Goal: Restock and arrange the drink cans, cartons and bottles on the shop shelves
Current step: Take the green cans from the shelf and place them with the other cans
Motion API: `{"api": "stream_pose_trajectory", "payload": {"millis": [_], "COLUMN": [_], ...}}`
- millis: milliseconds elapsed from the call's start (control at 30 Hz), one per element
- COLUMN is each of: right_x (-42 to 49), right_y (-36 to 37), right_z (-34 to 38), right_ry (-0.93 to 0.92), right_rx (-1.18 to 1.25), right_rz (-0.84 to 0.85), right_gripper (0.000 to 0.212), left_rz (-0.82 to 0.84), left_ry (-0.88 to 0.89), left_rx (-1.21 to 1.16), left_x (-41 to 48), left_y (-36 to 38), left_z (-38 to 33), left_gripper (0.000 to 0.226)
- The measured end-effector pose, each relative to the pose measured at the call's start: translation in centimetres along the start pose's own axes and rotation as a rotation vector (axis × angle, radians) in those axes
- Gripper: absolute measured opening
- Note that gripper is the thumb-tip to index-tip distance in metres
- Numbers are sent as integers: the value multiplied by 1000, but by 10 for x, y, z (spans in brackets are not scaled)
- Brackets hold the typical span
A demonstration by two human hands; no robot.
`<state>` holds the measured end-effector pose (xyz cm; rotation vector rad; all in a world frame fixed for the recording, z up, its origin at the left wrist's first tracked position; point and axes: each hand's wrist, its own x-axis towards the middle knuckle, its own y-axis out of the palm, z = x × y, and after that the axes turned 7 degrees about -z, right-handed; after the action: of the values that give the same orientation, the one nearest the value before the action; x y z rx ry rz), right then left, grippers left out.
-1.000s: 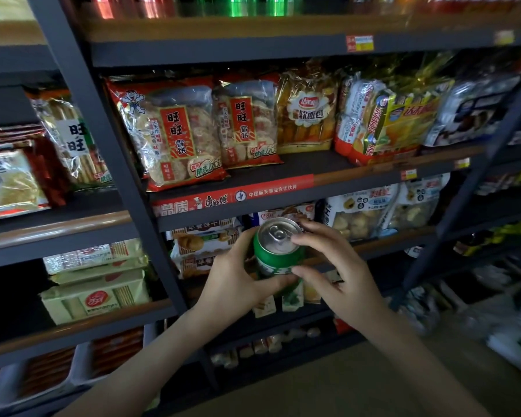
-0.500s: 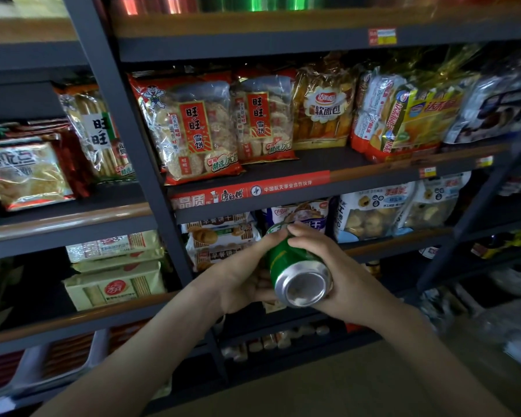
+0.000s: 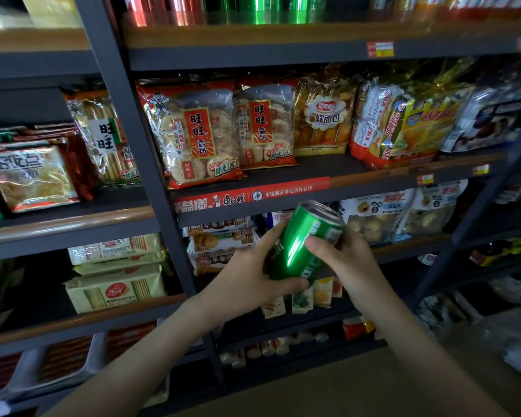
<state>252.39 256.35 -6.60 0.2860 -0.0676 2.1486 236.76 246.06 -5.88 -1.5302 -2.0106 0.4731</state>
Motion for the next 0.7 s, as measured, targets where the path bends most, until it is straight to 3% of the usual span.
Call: {"api": "stream_pose_trajectory", "payload": {"millis": [133,267,400,500,567,700], "right_x": [7,10,16,20,26,52], "right_y": [-2,-5,-2,-3,-10,-32], "right_z": [6,15,27,39,50,76], "right_ry": [166,411,670,739,790,772], "right_rx": [7,268,441,561,695,907], "right_rz": [-2,51,40,38,-11,-113], "right_gripper": [54,52,53,57,52,55], "left_rz": [-39,-17,120,214,193,-17], "left_ry": [-167,-369,-350,-279,-256,-124], "left_rx": [-276,-514,-172,76,71,5], "left_x": [6,16,33,47,56,77], "left_y": [-1,-8,-23,-34,-41,-54], "left_z": [-5,-25,-46,-68,-84,-110], "left_gripper": [81,57,50,80,81,51]}}
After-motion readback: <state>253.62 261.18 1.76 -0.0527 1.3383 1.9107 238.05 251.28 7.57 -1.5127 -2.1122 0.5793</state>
